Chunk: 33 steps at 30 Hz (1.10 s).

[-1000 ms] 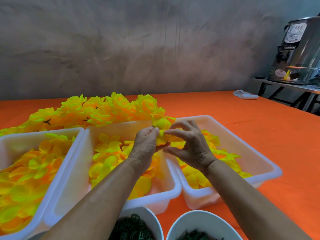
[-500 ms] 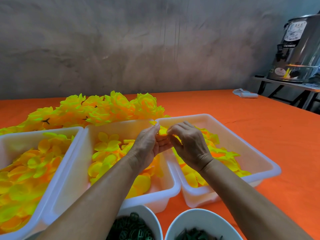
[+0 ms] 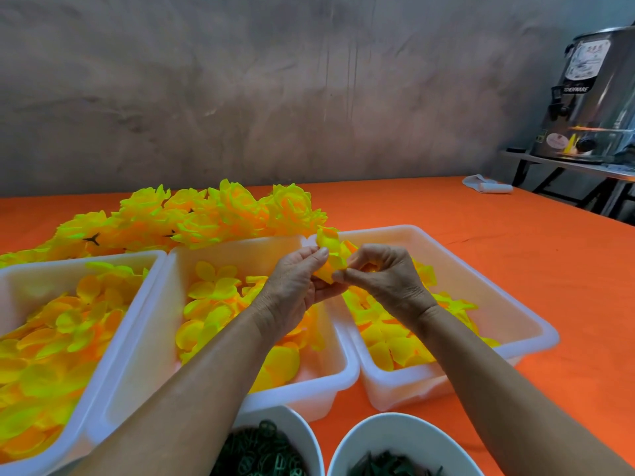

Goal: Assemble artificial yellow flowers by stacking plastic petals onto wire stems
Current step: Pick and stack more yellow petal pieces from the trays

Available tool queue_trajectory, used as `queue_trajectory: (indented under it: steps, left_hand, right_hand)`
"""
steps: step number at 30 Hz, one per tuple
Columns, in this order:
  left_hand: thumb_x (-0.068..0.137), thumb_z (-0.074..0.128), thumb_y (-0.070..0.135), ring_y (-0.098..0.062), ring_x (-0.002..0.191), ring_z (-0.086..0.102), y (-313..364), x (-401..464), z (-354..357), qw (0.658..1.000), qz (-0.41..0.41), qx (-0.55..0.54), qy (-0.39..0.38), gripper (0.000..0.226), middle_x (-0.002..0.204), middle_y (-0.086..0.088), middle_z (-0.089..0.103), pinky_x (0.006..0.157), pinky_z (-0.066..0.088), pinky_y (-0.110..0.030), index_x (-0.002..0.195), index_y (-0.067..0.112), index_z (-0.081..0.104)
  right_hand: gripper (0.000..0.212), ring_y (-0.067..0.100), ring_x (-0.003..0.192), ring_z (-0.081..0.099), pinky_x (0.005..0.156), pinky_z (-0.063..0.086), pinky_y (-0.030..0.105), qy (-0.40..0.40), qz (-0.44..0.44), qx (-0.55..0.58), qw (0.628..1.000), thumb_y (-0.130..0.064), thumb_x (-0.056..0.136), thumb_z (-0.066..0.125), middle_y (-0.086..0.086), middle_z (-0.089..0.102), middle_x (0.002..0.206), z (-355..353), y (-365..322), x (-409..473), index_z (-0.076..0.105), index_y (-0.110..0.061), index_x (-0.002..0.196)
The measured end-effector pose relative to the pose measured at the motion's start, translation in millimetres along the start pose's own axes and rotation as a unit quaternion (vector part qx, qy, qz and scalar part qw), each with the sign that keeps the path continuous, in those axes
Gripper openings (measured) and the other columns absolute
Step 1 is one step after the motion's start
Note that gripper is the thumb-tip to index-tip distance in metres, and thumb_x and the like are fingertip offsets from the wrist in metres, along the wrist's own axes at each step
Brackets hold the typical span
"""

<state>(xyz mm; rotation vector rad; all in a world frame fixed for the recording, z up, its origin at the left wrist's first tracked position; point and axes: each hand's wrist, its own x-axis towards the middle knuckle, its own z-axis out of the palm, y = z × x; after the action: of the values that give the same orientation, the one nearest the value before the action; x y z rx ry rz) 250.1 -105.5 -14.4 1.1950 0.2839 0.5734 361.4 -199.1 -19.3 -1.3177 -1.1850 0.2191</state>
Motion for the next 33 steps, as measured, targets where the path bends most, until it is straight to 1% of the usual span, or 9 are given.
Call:
queue_trajectory:
  steps: [3,7,14,19,22,24,26,29,33]
  left_hand:
    - [0.098,0.045,0.015,-0.018,0.073,0.066,0.1,0.2,-1.1,1.0,0.003,-0.009,0.001,0.02,0.08,-0.009,0.069,0.071,0.058,-0.031,0.09,0.006,0.061]
    - [0.094,0.052,0.013,-0.02,0.079,0.068,-1.5,0.0,-2.5,1.0,0.016,-0.004,0.007,0.014,0.089,-0.011,0.07,0.071,0.059,-0.029,0.099,0.007,0.063]
    - [0.09,0.055,-0.002,-0.021,0.077,0.065,-3.7,-1.4,-4.1,0.995,0.051,0.063,0.055,0.018,0.094,-0.012,0.066,0.063,0.058,-0.025,0.096,0.013,0.062]
    - [0.091,0.057,0.0,-0.013,0.06,0.065,-5.8,-5.4,-0.6,0.981,0.091,0.15,0.087,0.026,0.094,-0.012,0.062,0.053,0.056,-0.023,0.112,0.011,0.046]
    - [0.089,0.057,-0.003,-0.011,0.051,0.061,-4.7,-6.6,-0.5,0.966,0.127,0.2,0.1,0.022,0.088,-0.012,0.053,0.05,0.055,-0.024,0.099,0.01,0.043]
    - [0.089,0.054,-0.005,-0.011,0.054,0.06,-4.0,-6.6,0.2,0.959,0.141,0.232,0.086,0.016,0.082,-0.013,0.051,0.054,0.057,-0.027,0.093,0.009,0.049]
    - [0.091,0.053,-0.003,-0.011,0.059,0.062,-4.5,-6.9,2.1,0.958,0.138,0.244,0.064,0.014,0.084,-0.012,0.058,0.058,0.058,-0.027,0.101,0.006,0.058]
    - [0.089,0.061,0.006,-0.007,0.062,0.062,-4.3,-8.5,5.4,0.967,0.137,0.209,0.047,0.019,0.079,-0.007,0.062,0.058,0.058,-0.025,0.104,-0.006,0.064]
    - [0.08,0.07,0.015,-0.016,0.079,0.064,0.1,-9.8,3.5,0.977,0.131,0.16,0.058,0.025,0.089,-0.013,0.066,0.062,0.059,-0.029,0.095,-0.005,0.067]
  right_hand:
    - [0.023,0.0,0.053,0.052,0.054,0.044,0.014,-0.005,0.038,0.094,0.995,0.004,0.067,0.075,-0.006,0.059,0.056,-1.6,0.1,1.1,0.059,-0.011,0.06]
    - [0.018,0.004,0.051,0.052,0.051,0.043,0.016,-0.001,0.059,0.137,0.989,-0.011,0.066,0.075,-0.007,0.061,0.056,-4.1,-1.5,2.9,0.057,-0.012,0.062]
    - [0.015,0.004,0.046,0.052,0.047,0.04,0.016,0.02,0.074,0.086,0.993,0.006,0.081,0.065,-0.006,0.062,0.053,-7.7,3.0,5.0,0.063,-0.009,0.08]
    - [0.023,0.003,0.039,0.046,0.042,0.037,0.014,0.081,0.072,0.079,0.991,0.005,0.073,0.073,-0.007,0.058,0.046,-7.3,3.5,5.0,0.059,-0.01,0.063]
    - [0.031,0.002,0.037,0.041,0.04,0.035,0.014,0.097,0.074,0.081,0.989,0.003,0.07,0.076,-0.009,0.054,0.043,-6.1,3.4,5.0,0.053,-0.013,0.057]
    - [0.034,0.001,0.038,0.04,0.04,0.034,0.014,0.093,0.078,0.084,0.989,0.002,0.07,0.077,-0.009,0.053,0.043,-5.6,2.6,4.4,0.05,-0.013,0.056]
    - [0.033,0.003,0.039,0.042,0.041,0.036,0.015,0.07,0.083,0.099,0.989,0.001,0.069,0.077,-0.007,0.054,0.044,-5.1,0.9,3.1,0.049,-0.012,0.057]
    - [0.03,0.008,0.041,0.044,0.044,0.037,0.017,0.043,0.102,0.146,0.983,-0.008,0.067,0.076,-0.003,0.056,0.047,-5.8,-3.6,2.1,0.048,-0.013,0.057]
    - [0.033,0.015,0.048,0.049,0.049,0.041,0.022,0.008,0.144,0.199,0.969,-0.028,0.055,0.076,0.003,0.058,0.053,-6.6,-6.8,2.8,0.045,-0.016,0.056]
